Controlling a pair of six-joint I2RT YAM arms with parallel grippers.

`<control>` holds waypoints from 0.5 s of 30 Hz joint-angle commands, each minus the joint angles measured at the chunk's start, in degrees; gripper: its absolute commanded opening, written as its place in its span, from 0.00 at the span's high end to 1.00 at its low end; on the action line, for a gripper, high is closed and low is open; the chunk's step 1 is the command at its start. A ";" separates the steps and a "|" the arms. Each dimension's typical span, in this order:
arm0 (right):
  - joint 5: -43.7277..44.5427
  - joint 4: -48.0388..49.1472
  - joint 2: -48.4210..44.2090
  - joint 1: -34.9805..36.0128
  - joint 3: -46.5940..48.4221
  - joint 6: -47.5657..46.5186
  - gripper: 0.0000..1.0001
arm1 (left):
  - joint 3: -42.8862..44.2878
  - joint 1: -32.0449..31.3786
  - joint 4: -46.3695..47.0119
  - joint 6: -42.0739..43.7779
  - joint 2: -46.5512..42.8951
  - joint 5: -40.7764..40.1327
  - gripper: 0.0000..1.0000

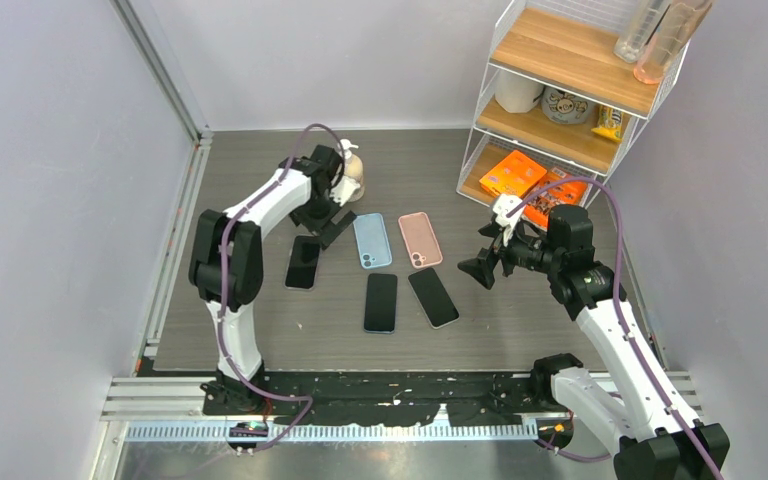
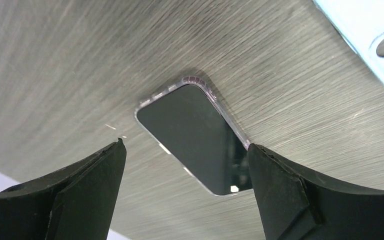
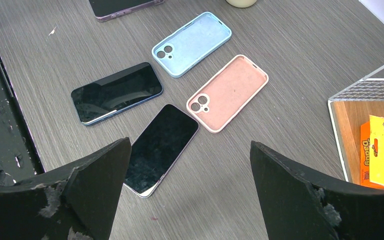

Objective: Take the phone out of the phone case
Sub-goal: Adjust the phone at the center of the board.

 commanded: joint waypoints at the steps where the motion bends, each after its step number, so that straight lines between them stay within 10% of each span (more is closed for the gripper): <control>1: -0.15 1.11 -0.62 -0.19 0.15 -0.50 0.05 | -2.07 3.31 1.42 -15.11 -2.97 6.21 0.00; 15: -0.18 1.04 0.01 -0.19 0.32 -0.41 0.05 | -6.26 7.92 3.02 -25.29 -1.99 13.16 0.00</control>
